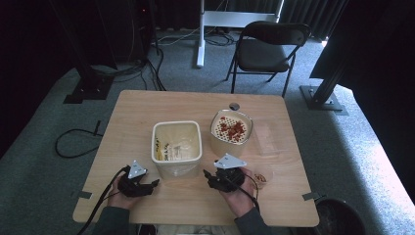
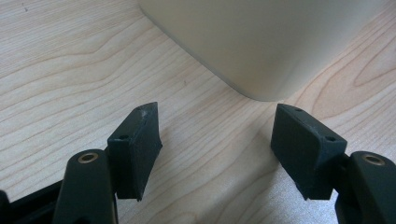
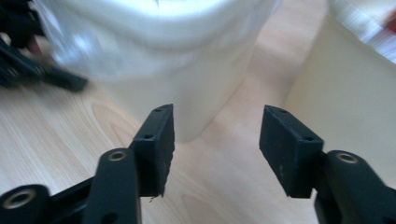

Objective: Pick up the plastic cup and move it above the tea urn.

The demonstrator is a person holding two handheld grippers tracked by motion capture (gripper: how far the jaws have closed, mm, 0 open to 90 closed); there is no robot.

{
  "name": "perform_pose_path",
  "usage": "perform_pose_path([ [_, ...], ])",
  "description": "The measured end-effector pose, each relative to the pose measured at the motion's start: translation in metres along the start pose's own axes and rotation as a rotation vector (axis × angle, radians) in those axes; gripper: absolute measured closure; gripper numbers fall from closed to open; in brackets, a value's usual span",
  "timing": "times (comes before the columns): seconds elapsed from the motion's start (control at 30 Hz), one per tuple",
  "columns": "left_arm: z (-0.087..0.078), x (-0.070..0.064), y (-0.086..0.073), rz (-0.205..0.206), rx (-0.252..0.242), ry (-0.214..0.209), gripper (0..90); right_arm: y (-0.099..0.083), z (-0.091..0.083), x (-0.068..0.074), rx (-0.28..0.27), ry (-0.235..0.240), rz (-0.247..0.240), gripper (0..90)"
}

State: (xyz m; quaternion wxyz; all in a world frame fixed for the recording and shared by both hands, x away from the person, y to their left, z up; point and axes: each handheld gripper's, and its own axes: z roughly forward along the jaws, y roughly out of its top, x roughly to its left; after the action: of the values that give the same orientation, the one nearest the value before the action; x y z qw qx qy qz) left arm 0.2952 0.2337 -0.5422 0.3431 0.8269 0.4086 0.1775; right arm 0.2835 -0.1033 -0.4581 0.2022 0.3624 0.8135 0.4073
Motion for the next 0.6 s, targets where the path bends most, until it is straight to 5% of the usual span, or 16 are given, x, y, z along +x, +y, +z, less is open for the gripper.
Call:
perform_pose_path([
  [0.23, 0.0, 0.0, 0.0, 0.0, 0.0, 0.0, 33.6, 0.025, -0.049, -0.026, -0.084, -0.105, -0.029, 53.8],
  [0.6, 0.0, 0.0, 0.0, -0.003, -0.002, 0.0, 33.5, 0.003, -0.075, -0.117, -0.063, -0.357, 0.039, 57.8],
])
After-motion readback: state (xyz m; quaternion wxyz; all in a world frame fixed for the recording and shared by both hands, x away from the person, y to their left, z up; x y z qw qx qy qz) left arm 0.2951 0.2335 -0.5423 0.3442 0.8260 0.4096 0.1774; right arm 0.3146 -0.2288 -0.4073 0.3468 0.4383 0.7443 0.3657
